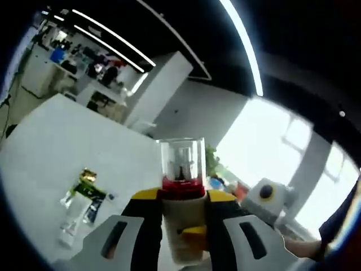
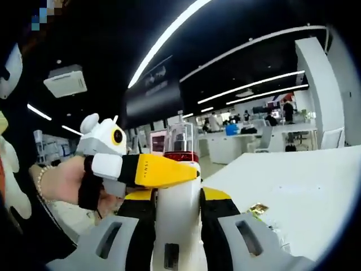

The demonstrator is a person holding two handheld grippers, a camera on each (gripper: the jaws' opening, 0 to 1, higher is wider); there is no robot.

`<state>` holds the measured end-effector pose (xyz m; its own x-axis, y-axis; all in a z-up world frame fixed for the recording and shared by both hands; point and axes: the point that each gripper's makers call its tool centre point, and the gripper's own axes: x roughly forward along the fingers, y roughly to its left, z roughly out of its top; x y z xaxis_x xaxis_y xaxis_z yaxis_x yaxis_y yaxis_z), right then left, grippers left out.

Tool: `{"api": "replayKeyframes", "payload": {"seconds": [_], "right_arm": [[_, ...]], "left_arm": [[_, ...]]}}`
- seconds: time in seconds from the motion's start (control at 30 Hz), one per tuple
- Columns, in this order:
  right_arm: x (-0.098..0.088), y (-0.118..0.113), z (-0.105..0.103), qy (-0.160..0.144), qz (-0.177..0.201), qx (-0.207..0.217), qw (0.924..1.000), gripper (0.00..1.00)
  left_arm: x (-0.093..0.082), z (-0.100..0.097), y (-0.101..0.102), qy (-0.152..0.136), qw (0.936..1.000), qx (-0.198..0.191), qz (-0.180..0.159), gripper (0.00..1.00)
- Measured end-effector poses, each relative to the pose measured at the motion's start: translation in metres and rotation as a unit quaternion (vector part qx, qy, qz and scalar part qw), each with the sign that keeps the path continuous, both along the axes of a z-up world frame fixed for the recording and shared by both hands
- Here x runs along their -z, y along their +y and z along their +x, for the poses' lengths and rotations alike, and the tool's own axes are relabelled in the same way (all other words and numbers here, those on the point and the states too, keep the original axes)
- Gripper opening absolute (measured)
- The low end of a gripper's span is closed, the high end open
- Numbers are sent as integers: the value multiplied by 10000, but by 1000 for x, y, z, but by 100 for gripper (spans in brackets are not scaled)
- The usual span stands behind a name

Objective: Arrange the skincare products in the storage area until every visible bottle or jar stands upright without overlapping.

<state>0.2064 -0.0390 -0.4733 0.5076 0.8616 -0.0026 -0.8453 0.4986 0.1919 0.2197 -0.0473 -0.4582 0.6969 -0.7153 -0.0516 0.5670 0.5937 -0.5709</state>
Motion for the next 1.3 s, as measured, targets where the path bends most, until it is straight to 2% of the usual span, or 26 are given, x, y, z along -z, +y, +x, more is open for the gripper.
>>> {"api": "replayKeyframes", "payload": {"seconds": [0.1,0.13,0.23,0.3,0.37,0.4,0.47,0.5,0.53,0.6,0.7,0.77,0.8,0.87,0.9,1.07,1.1,1.17,1.23,1.3], "right_arm": [[-13,-6,-3,253,395,-286,9985,31],[-18,-9,-6,356,536,-514,9966,32],[-28,-18,-13,712,933,-1166,9862,32],[-31,-22,-17,884,937,-1520,9800,32],[-34,-24,-23,813,833,-1846,9759,32],[-37,-25,-26,746,824,-1970,9741,32],[-42,-27,-29,834,959,-2176,9677,32],[-46,-30,-34,1052,1124,-2404,9584,32],[-47,-31,-36,1066,1147,-2469,9563,32],[-50,-36,-43,1263,1216,-2735,9458,32],[-55,-38,-51,1209,1324,-2911,9397,33],[-59,-37,-57,1226,1342,-3019,9358,32],[-62,-36,-58,1126,1301,-2951,9398,31],[-64,-37,-48,957,1229,-2468,9565,30],[-65,-38,-48,845,1181,-2372,9606,29],[-66,-45,-50,791,969,-2040,9709,29],[-66,-47,-48,697,836,-1905,9756,28],[-64,-49,-47,564,608,-1796,9802,28],[-65,-53,-42,451,403,-1566,9858,28],[-63,-58,-37,336,160,-1321,9905,28]], "left_arm": [[-20,-5,-12,-357,9981,501,-12,23],[-24,-7,-17,-520,9960,731,48,23],[-39,-15,-31,-848,9881,1285,31,23],[-44,-19,-41,-867,9847,1513,-68,23],[-46,-22,-48,-971,9812,1665,-56,23],[-49,-25,-53,-1091,9771,1825,-78,23],[-56,-27,-60,-1112,9733,1988,-284,23],[-59,-28,-63,-1139,9710,2069,-378,23],[-61,-30,-66,-1184,9682,2163,-429,23],[-67,-36,-72,-1306,9607,2396,-504,23],[-74,-43,-79,-1312,9496,2726,-819,23],[-78,-45,-81,-1310,9447,2825,-1027,23],[-78,-43,-79,-1318,9449,2801,-1061,23],[-81,-39,-75,-1296,9450,2743,-1226,23],[-80,-39,-74,-1305,9448,2751,-1212,23],[-81,-43,-79,-1261,9440,2810,-1183,23],[-82,-44,-80,-1292,9435,2820,-1165,24],[-82,-45,-83,-1482,9422,2825,-1024,24],[-82,-44,-83,-1487,9448,2751,-981,24],[-81,-39,-84,-1426,9504,2595,-950,24]]}}
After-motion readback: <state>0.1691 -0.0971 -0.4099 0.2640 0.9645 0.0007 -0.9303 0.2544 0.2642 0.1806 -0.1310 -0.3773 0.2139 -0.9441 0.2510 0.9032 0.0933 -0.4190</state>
